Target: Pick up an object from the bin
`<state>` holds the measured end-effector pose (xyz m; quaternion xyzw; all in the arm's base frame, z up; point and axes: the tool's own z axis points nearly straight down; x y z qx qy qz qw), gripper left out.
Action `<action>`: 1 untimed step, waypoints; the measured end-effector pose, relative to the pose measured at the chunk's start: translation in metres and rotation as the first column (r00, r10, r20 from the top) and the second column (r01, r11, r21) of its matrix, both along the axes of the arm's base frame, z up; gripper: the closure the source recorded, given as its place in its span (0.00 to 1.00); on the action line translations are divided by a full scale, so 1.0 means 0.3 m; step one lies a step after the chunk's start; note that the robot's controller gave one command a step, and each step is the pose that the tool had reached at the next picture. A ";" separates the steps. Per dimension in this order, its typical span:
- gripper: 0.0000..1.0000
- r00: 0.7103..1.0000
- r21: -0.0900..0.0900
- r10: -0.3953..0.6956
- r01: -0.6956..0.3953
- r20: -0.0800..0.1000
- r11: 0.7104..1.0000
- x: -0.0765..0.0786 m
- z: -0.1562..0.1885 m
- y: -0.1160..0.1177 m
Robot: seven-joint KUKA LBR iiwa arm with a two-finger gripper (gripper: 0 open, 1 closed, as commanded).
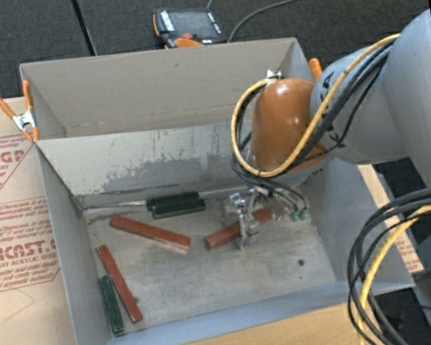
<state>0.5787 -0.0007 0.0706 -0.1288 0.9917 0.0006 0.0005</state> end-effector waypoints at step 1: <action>1.00 0.999 -0.001 0.034 -0.034 0.010 0.999 -0.057 0.520 0.027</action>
Offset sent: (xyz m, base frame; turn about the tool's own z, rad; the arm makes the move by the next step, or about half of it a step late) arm -0.0191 0.0070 0.1514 -0.0336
